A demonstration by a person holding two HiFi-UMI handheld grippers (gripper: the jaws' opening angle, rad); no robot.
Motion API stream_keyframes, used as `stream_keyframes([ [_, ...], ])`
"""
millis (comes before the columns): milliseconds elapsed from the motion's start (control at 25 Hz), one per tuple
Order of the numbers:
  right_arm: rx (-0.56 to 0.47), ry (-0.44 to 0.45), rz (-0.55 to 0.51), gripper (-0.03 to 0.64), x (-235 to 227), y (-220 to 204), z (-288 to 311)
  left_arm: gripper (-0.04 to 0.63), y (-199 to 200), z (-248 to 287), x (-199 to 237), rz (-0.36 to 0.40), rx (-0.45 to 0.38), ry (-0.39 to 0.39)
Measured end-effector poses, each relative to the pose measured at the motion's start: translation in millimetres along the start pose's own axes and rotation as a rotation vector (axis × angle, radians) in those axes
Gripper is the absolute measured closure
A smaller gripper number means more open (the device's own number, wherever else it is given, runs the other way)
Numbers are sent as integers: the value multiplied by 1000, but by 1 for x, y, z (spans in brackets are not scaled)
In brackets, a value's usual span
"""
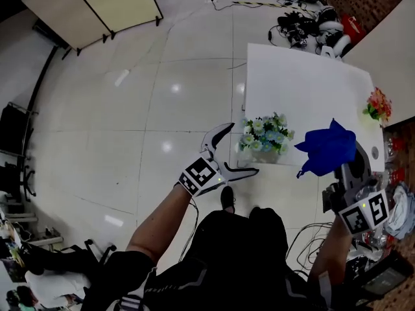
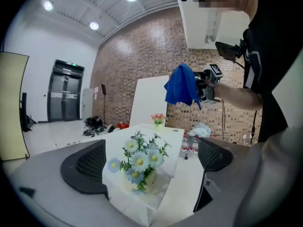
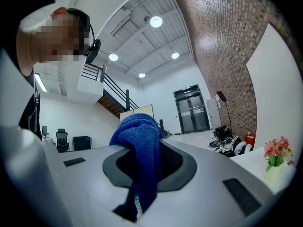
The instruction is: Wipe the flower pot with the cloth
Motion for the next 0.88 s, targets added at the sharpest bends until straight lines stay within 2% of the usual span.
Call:
stream_keyframes([
  [200,1,-12,-5,568,-7,-1,10,0,-13,8,9,26,8,-14],
  [320,11,0,11,568,-23,-9,13,0,-31,21,16,31,50,-15],
  [480,55,-4,18,568,-53,-28,25,0,-72,33,25,-10,75,-56],
  [640,111,14,11,568,-65,-64,32,0,-118,50,34,-33,107,-96],
  [760,131,28,10,568,-70,-96,37,0,-133,75,41,-8,78,-106],
  [880,134,45,26,568,-72,-132,39,0,-144,93,44,-3,14,-105],
])
Point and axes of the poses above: the fingertips, and each gripper's own axes: z forward along the fingers, x to its left, y out of its top, the point moved 2 cm from there along -z, backward along the fingers, and after that the axes turned 2 degrees about -z, right-handed, at the moved point
